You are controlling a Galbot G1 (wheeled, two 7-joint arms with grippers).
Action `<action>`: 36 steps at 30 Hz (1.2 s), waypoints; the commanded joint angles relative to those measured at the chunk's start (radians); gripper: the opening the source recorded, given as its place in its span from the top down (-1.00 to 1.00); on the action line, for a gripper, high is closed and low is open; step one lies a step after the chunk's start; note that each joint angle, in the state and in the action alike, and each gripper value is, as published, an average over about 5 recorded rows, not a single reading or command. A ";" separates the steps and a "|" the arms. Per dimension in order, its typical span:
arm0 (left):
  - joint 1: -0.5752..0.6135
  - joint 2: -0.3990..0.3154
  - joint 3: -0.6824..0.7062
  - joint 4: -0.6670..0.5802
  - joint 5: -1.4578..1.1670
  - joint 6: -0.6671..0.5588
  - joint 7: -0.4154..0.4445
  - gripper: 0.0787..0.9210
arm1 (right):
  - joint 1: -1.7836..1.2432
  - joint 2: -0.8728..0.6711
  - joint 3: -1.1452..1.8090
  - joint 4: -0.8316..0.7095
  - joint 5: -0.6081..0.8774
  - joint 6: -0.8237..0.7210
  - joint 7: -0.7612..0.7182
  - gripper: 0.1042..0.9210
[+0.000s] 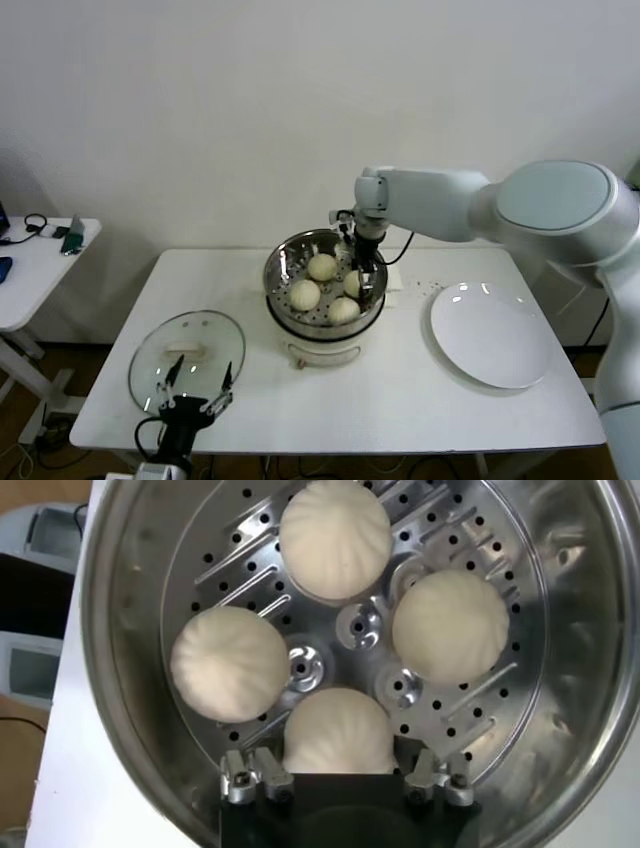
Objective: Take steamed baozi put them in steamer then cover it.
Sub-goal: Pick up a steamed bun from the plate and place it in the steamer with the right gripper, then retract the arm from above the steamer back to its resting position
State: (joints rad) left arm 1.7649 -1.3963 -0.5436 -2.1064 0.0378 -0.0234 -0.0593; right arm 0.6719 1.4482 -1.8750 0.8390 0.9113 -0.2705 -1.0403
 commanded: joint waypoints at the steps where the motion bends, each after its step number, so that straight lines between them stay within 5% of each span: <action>1: -0.003 0.002 0.000 -0.001 0.000 0.002 0.000 -0.77 | -0.017 0.001 0.012 -0.004 -0.014 -0.010 0.014 -0.58; 7: -0.003 0.002 0.002 -0.006 0.003 0.003 0.000 -0.77 | 0.013 -0.031 0.045 0.013 -0.006 -0.021 0.002 -0.75; 17: -0.013 0.002 0.004 -0.015 0.009 0.010 -0.001 -0.77 | 0.118 -0.150 0.110 0.079 0.064 0.006 -0.014 -0.76; 26: -0.024 0.009 -0.003 -0.020 0.036 0.011 -0.005 -0.77 | 0.100 -0.458 0.306 0.246 0.177 0.208 0.396 -0.76; 36: -0.039 0.018 -0.011 -0.032 0.062 0.009 -0.017 -0.77 | -0.294 -0.767 0.774 0.470 0.065 0.338 0.699 -0.76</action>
State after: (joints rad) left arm 1.7324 -1.3809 -0.5528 -2.1350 0.0812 -0.0134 -0.0736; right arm 0.6491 0.9733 -1.4853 1.1228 1.0111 -0.0604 -0.6382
